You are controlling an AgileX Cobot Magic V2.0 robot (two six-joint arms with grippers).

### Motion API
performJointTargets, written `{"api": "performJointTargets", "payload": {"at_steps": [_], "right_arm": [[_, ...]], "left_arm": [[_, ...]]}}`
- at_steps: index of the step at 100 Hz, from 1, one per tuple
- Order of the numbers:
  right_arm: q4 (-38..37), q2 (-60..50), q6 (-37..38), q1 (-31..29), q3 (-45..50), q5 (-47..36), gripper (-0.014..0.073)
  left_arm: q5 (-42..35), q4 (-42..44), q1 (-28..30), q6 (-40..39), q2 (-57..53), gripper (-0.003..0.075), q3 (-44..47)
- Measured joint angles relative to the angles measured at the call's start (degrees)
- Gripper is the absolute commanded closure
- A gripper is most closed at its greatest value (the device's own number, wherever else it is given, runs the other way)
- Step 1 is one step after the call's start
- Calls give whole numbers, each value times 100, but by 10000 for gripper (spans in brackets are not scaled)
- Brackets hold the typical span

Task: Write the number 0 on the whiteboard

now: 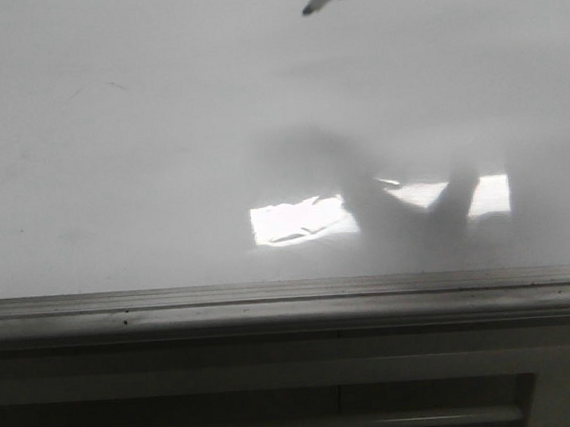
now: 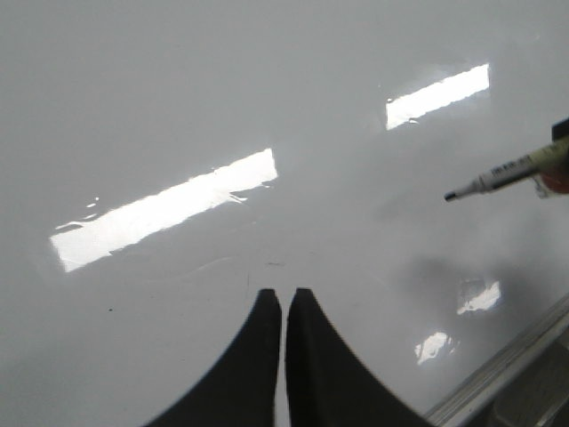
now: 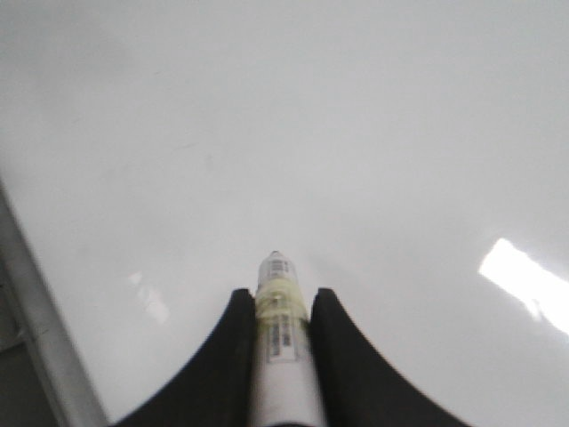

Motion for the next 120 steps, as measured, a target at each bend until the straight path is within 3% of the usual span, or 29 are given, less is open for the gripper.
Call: {"api": "performJointTargets", "payload": {"at_steps": [14,69,120], "right_arm": [[-12,350,0,-308,-135,-177,649],[-82,1299,0,-314,-357,-347,640],[-131,1553,12,-252,-844,291,641]], "left_arm": [[-193,-181,3,-23,0,740,195],[-294,-225,3,-23,0,740,210],[-294,-225,3,-23,0,740,219]]}}
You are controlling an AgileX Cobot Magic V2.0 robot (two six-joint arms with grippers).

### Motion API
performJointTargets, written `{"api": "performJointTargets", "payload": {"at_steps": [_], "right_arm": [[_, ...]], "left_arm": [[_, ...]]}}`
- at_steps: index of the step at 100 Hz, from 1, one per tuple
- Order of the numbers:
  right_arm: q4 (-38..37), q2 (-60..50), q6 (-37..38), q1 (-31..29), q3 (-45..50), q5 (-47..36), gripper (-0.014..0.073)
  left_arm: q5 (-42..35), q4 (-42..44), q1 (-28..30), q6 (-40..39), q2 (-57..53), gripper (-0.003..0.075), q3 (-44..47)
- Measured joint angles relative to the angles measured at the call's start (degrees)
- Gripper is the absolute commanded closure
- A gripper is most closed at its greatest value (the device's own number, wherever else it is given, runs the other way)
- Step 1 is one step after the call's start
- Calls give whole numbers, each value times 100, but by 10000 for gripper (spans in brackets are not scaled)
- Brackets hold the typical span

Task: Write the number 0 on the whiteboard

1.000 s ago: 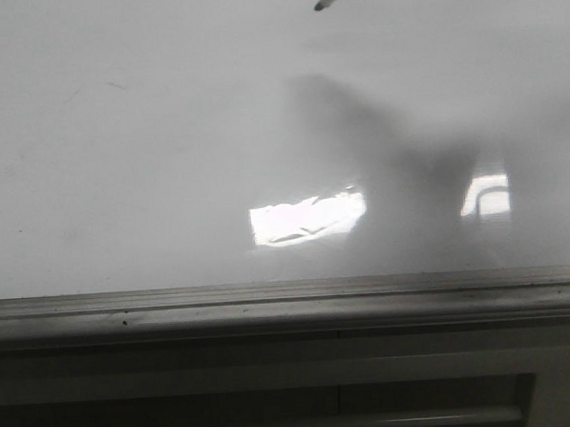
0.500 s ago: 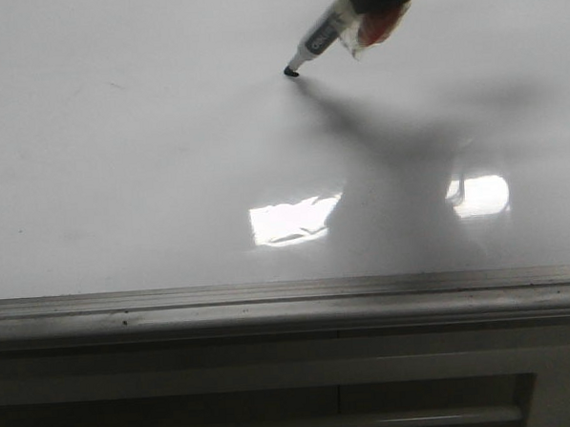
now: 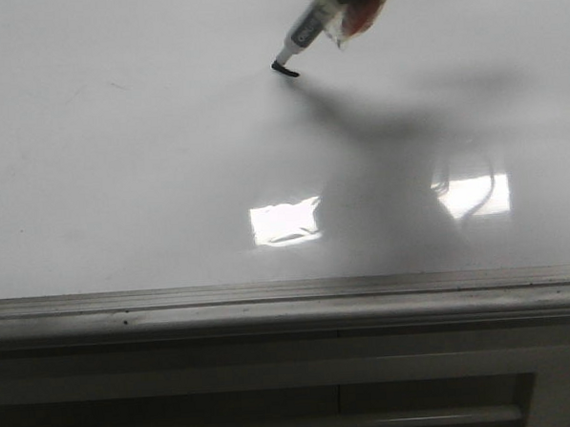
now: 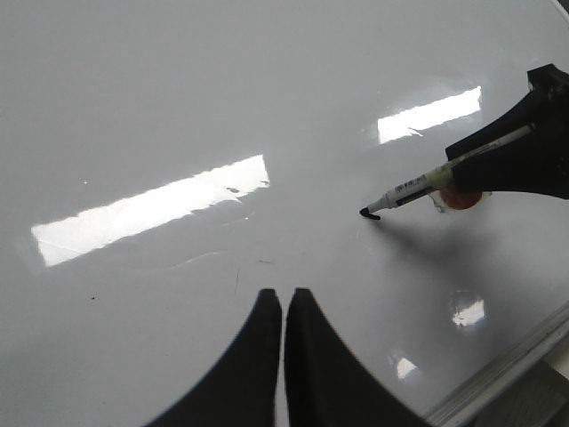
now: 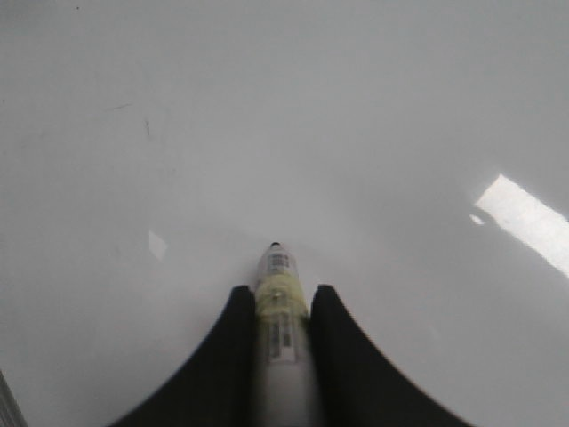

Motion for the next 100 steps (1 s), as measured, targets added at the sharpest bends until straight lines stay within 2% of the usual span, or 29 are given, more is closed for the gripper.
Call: {"api": "performJointTargets", "payload": {"at_steps": [27,48,78,100], "right_arm": [[-10,21,0,523,0,603,641],[-41,8,245,550,-38,1187,641],[-1232,-322,1674,550,-94,1806,641],[-1778,-313,1941,550,-465,2218,641]], "left_arm": [[0,0,0,0,0,740,2],[0,0,0,0,0,740,2],[0,0,0,0,0,740,12],[0,0,0,0,0,740,12]]}}
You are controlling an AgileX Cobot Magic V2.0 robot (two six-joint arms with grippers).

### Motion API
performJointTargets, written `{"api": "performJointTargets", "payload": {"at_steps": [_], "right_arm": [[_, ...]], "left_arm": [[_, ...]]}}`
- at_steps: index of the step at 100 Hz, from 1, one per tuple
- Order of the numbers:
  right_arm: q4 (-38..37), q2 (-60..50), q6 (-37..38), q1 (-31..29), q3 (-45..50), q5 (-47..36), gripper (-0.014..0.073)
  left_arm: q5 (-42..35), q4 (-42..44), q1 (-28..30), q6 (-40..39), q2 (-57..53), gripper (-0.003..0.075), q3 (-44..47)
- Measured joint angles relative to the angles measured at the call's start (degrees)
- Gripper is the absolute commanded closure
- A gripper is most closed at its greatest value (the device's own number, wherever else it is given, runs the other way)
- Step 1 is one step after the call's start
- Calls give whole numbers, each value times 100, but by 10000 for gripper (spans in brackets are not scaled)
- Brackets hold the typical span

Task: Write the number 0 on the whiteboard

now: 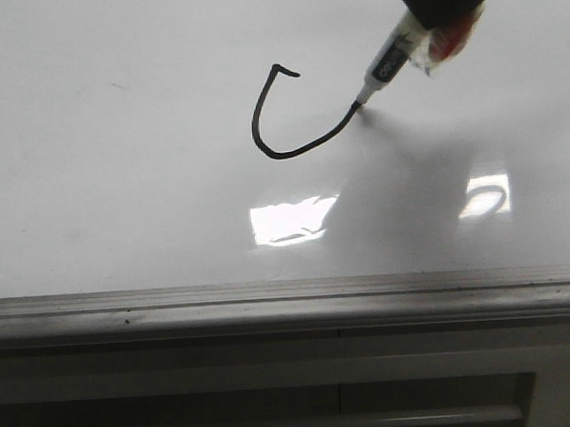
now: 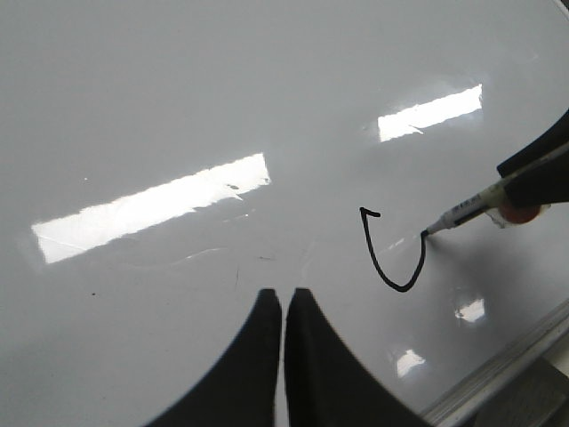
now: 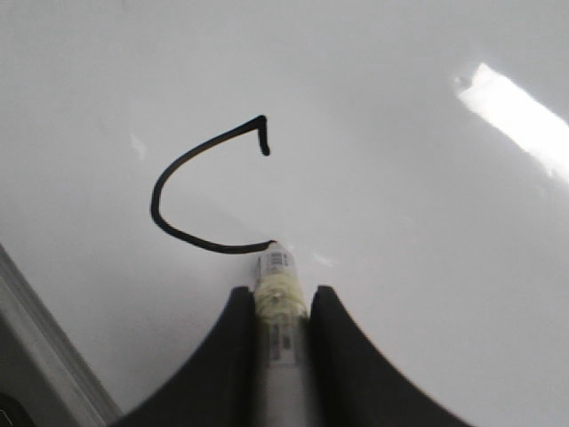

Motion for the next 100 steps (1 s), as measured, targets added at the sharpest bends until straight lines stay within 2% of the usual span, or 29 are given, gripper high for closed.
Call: {"api": "performJointTargets", "payload": {"at_steps": [40,70,86,89,94,100], "right_arm": [[-206,861,74,85,-929,92,641],[-341,1134,76,503,-1019,35,641],[-322,1049,76,555,-1237,283,641],[-322,977,76,600,-1297,389,641],[-317,821,76,683,-1413,506,641],[-328,561,76,834,-1540,506,641]], "left_arm": [[0,0,0,0,0,740,0],[0,0,0,0,0,740,0],[0,0,0,0,0,731,0],[21,0,0,0,0,711,0],[144,0,0,18,0,632,-38],[437,0,0,229,0,456,-169]]}}
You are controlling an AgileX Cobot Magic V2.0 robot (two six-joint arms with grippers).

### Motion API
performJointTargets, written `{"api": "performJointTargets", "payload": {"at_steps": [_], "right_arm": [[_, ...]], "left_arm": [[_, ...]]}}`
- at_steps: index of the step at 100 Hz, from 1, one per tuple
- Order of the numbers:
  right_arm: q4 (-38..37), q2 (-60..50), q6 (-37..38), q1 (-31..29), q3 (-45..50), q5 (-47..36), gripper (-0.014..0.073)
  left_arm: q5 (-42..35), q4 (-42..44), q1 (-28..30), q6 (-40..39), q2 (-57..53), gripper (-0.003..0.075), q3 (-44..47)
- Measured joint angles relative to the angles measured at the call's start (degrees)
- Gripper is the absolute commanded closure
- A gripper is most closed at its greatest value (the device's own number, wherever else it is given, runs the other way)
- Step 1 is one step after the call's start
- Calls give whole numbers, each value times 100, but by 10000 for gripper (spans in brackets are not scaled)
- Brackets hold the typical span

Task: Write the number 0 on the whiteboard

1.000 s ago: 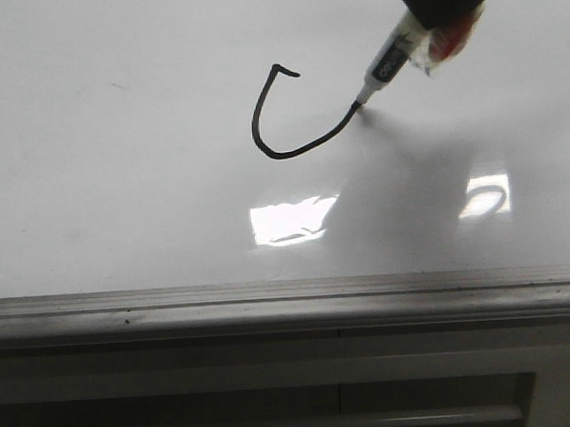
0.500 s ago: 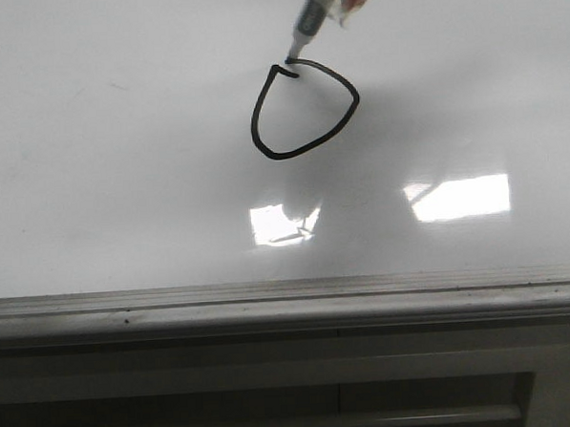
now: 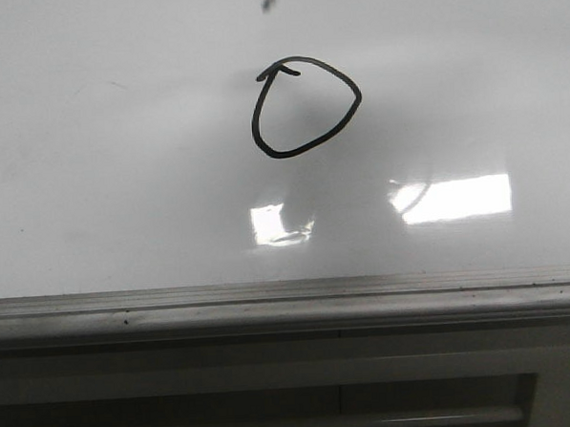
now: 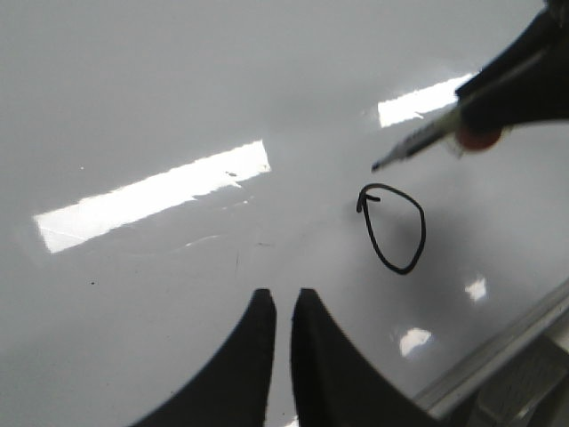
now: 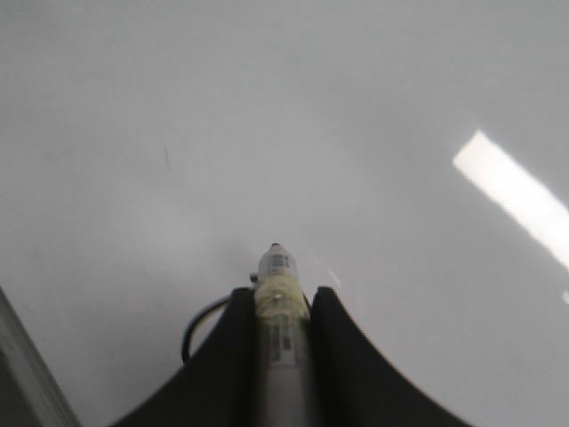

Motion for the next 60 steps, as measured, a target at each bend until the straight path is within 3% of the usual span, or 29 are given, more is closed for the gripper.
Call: {"api": "performJointTargets", "payload": {"at_steps": [9,15,42,60], "right_arm": [[41,-425,0,298,-66,-72,641],[141,-591,0,522,-76,-71,641],[300,-322,-243,1616,-76,-215,643],[313,-206,-275,2234,-76,-300,644]], "left_arm": [[610,0,0,447,70,199,-398],[1032,-39,0,725,217,141,-763],[2899,-1559,-147,3062,1543,357,-2284],[3582,-1871,-195,3466,2351,405,-2892]]}}
